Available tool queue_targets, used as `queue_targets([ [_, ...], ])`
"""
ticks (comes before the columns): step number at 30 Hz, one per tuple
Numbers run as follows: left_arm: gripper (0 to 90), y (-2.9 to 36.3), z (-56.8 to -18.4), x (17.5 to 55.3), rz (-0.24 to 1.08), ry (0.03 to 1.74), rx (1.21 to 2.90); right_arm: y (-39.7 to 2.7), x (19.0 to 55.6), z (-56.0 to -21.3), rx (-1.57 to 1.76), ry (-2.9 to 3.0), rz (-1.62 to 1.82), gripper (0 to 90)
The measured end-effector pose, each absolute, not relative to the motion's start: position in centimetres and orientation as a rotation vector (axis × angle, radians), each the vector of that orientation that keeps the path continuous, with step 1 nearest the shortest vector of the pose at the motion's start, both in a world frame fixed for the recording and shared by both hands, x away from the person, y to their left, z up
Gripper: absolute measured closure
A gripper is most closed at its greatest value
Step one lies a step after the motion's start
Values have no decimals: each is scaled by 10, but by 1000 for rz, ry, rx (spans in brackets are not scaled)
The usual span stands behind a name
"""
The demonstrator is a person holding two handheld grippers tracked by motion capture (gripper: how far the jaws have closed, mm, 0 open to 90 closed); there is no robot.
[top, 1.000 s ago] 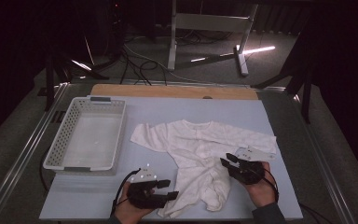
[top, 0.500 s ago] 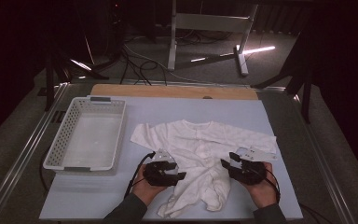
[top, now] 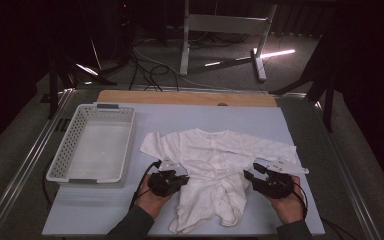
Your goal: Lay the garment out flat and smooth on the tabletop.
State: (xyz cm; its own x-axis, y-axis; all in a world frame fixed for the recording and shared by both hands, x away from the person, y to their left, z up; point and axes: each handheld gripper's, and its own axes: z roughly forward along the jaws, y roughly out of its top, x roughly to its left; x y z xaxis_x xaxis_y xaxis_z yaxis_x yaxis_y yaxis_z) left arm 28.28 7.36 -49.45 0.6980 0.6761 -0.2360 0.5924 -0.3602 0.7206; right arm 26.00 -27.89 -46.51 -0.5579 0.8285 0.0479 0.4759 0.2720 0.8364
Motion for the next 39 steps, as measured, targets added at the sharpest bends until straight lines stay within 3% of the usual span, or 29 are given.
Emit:
queue_targets([
  [7, 869, 107, -482, 292, 212, 1085, 1991, -282, 260, -466, 1188, 2144, 1195, 497],
  [16, 858, 117, -482, 300, 296, 1185, 1942, -279, 259, -470, 1179, 2172, 1182, 494],
  [18, 829, 117, -483, 300, 303, 1197, 1939, -278, 259, -471, 1179, 2173, 1179, 494],
  [19, 769, 116, -483, 300, 304, 1201, 1931, -278, 259, -471, 1179, 2174, 1178, 493],
  [20, 622, 116, -483, 299, 294, 1193, 1920, -277, 259, -470, 1182, 2173, 1180, 491],
  [23, 493, 108, -480, 292, 255, 1148, 1888, -279, 259, -471, 1180, 2172, 1182, 486],
  [31, 405, 78, -483, 283, 171, 1034, 1925, -278, 259, -470, 1182, 2171, 1190, 468],
  [39, 386, 47, -493, 275, 77, 949, 1974, -278, 259, -470, 1174, 2168, 1198, 460],
])
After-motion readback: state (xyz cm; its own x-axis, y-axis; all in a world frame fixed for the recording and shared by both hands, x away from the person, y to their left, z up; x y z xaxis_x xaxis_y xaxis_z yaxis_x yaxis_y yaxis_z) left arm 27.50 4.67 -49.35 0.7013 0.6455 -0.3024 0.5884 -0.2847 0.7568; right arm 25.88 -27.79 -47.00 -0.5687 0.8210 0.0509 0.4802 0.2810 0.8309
